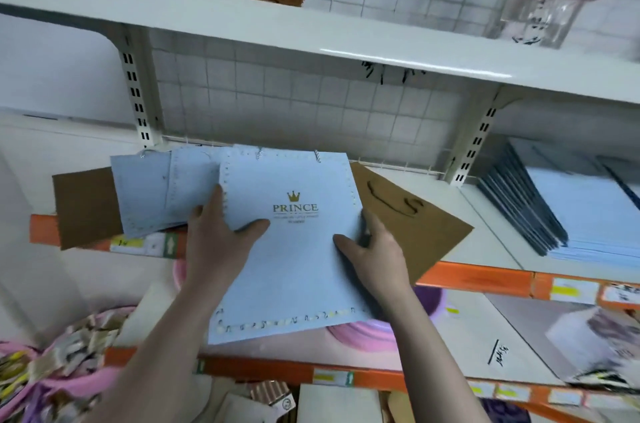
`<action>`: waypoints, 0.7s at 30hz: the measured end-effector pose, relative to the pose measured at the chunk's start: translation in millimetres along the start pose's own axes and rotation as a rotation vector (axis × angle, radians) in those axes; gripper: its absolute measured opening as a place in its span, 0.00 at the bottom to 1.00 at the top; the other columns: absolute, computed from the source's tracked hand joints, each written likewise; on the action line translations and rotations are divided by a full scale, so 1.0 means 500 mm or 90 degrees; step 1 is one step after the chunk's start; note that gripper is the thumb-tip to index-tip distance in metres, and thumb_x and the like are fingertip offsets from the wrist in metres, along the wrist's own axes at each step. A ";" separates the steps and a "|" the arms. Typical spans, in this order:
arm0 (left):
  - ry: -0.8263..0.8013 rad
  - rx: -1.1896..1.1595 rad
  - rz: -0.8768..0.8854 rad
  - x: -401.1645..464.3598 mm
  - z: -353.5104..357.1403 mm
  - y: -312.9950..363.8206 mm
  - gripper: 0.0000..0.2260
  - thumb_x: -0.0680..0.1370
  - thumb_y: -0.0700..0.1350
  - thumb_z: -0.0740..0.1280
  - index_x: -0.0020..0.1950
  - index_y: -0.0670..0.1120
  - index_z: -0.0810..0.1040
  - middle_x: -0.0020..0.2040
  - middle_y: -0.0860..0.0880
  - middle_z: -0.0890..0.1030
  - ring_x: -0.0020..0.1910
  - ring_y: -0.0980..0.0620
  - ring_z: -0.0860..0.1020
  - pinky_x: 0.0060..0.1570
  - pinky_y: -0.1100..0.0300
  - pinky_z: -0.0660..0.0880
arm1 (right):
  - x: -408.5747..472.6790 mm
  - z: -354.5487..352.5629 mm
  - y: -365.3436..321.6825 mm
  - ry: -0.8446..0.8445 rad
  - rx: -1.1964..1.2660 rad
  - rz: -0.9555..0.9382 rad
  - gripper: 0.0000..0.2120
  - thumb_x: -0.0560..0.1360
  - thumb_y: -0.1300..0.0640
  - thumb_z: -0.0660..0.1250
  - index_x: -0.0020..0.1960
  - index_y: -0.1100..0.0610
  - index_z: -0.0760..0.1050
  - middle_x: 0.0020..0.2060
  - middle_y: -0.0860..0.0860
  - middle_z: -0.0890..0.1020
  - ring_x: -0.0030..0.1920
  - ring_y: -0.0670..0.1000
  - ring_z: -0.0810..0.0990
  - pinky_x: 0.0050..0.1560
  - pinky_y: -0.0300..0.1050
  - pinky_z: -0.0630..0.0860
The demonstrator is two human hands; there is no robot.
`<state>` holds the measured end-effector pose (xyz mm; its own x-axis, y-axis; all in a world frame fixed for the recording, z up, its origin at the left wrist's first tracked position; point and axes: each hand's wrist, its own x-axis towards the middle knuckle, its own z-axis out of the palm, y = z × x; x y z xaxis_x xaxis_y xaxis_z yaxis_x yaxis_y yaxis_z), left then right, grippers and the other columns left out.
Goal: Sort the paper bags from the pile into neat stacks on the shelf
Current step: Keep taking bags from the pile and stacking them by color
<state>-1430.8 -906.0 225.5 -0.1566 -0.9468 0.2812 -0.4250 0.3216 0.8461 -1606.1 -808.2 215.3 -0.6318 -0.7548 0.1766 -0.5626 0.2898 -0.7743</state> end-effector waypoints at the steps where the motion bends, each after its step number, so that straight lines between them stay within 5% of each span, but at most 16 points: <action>1: 0.007 -0.012 0.010 -0.008 0.008 0.017 0.32 0.70 0.46 0.74 0.72 0.47 0.65 0.64 0.42 0.70 0.61 0.44 0.68 0.51 0.59 0.62 | -0.011 -0.018 0.008 0.006 0.001 -0.009 0.24 0.73 0.50 0.67 0.67 0.50 0.66 0.54 0.52 0.76 0.56 0.55 0.75 0.49 0.45 0.68; 7: -0.025 -0.036 0.037 -0.094 0.110 0.149 0.29 0.69 0.46 0.75 0.67 0.45 0.70 0.55 0.43 0.69 0.55 0.44 0.71 0.49 0.60 0.64 | -0.059 -0.173 0.096 0.073 -0.005 -0.003 0.24 0.74 0.50 0.66 0.68 0.49 0.65 0.53 0.51 0.75 0.55 0.55 0.74 0.47 0.45 0.68; 10: -0.057 -0.040 0.054 -0.149 0.208 0.217 0.30 0.63 0.58 0.73 0.62 0.48 0.73 0.51 0.46 0.73 0.51 0.46 0.73 0.51 0.58 0.70 | -0.076 -0.284 0.176 0.118 -0.023 0.007 0.20 0.73 0.50 0.66 0.63 0.53 0.67 0.47 0.51 0.72 0.49 0.53 0.71 0.43 0.45 0.64; 13: -0.085 -0.042 0.072 -0.217 0.328 0.294 0.33 0.58 0.65 0.65 0.59 0.51 0.74 0.52 0.45 0.78 0.50 0.45 0.77 0.52 0.48 0.76 | -0.094 -0.415 0.267 0.151 -0.057 0.030 0.22 0.74 0.49 0.65 0.66 0.51 0.65 0.53 0.53 0.73 0.54 0.55 0.71 0.44 0.44 0.62; 15: -0.104 -0.039 0.090 -0.268 0.408 0.356 0.33 0.59 0.64 0.65 0.60 0.50 0.74 0.52 0.45 0.77 0.52 0.46 0.75 0.51 0.50 0.74 | -0.108 -0.506 0.325 0.183 -0.099 0.040 0.29 0.75 0.48 0.64 0.73 0.53 0.60 0.60 0.53 0.72 0.61 0.56 0.71 0.52 0.45 0.64; 21: -0.186 -0.010 0.128 -0.385 0.609 0.519 0.27 0.69 0.54 0.73 0.64 0.47 0.71 0.51 0.41 0.72 0.54 0.44 0.69 0.48 0.55 0.67 | -0.152 -0.714 0.475 0.275 -0.135 0.089 0.32 0.75 0.48 0.64 0.75 0.55 0.58 0.65 0.54 0.70 0.65 0.56 0.68 0.56 0.48 0.67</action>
<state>-1782.5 -636.1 253.2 -0.4844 -0.8205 0.3034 -0.3461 0.4983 0.7950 -1881.8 -471.9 234.9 -0.8468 -0.4002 0.3504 -0.5244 0.5176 -0.6760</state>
